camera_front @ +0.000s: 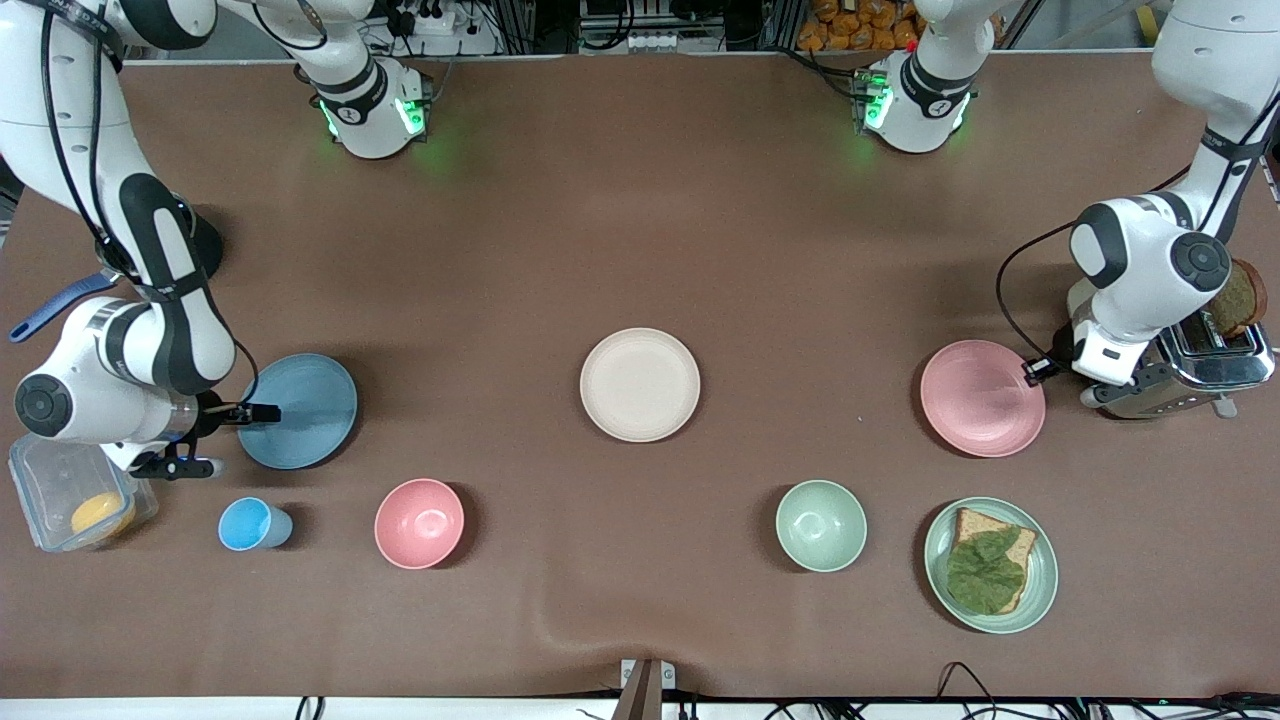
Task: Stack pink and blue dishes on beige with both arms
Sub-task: 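Grasp the pink plate with the left gripper while the right gripper grasps the blue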
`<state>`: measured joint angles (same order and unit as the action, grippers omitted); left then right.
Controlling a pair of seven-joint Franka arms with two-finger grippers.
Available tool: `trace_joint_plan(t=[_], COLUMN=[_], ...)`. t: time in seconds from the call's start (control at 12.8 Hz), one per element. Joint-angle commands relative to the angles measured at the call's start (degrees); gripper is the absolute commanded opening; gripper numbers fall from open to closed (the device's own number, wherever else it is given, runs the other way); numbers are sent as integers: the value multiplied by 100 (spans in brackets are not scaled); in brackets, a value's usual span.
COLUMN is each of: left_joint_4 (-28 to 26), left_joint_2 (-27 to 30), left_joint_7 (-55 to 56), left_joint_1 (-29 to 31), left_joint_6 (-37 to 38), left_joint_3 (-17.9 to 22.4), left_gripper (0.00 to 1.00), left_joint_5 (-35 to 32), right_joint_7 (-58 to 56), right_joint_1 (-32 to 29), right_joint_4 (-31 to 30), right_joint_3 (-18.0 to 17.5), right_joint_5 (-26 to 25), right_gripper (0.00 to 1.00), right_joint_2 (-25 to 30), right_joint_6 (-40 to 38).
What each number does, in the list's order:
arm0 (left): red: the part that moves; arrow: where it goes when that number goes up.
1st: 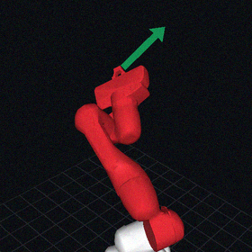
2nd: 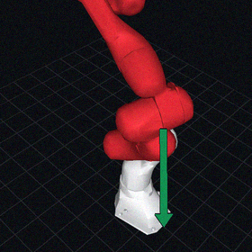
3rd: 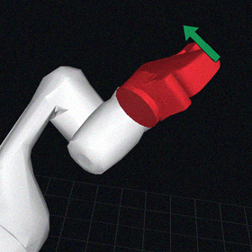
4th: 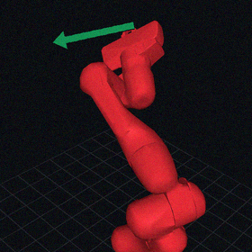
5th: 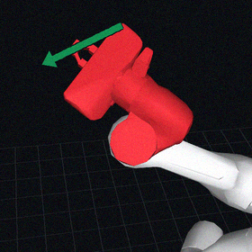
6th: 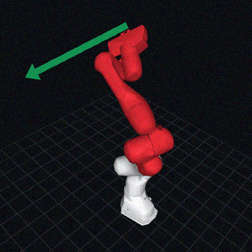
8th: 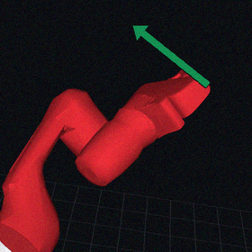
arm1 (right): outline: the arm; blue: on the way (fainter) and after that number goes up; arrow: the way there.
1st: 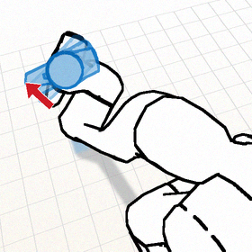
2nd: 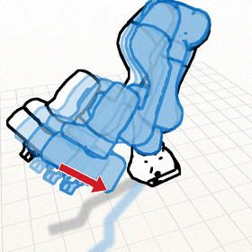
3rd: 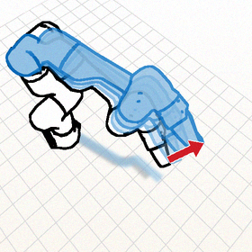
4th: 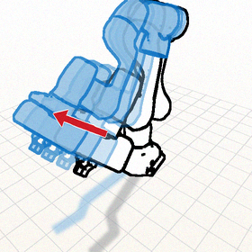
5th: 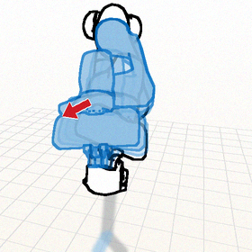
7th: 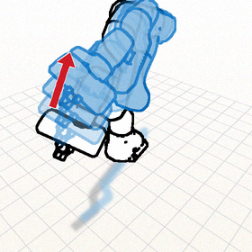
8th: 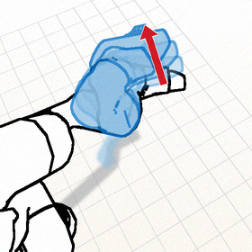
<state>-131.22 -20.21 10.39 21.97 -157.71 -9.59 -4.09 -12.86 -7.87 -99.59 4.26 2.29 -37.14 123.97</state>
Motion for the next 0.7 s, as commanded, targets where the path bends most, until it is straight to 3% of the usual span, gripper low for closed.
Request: trace_joint_plan(t=[0.0, 0.16, 0.31, 0.39, 0.54, 0.62], left_joint_4=[174, 630, 1446, 1877, 2590, 2750], left_joint_2=[385, 544, 544, 518, 439, 352], left_joint_7=[-11, -11, 41, 59, 112, 217], left_joint_1=[106, 106, 97, 63, -86, -209], left_joint_6=[161, 939, 2080, 2669, 3690, 3860], left_joint_3=[-305, -534, -841, -964, -1158, -1220], left_gripper=[0, 0, 0, 0, 0, 0], left_joint_5=[-22, -22, 196, 372, 400, 409], right_joint_7=[-121, -121, -121, -121, -138, -173], right_joint_1=[-92, -144, -144, -144, -162, -171], right_joint_4=[28, 28, 28, 28, 28, 28], right_joint_3=[-65, -74, -74, -74, -74, -74], right_joint_5=[26, 26, 35, 35, 35, 35], right_gripper=[100, 100, 100, 90, 38, 20], right_joint_2=[-118, -136, -145, -136, -145, -145], right_joint_6=[101, 92, 101, 101, 101, 101])
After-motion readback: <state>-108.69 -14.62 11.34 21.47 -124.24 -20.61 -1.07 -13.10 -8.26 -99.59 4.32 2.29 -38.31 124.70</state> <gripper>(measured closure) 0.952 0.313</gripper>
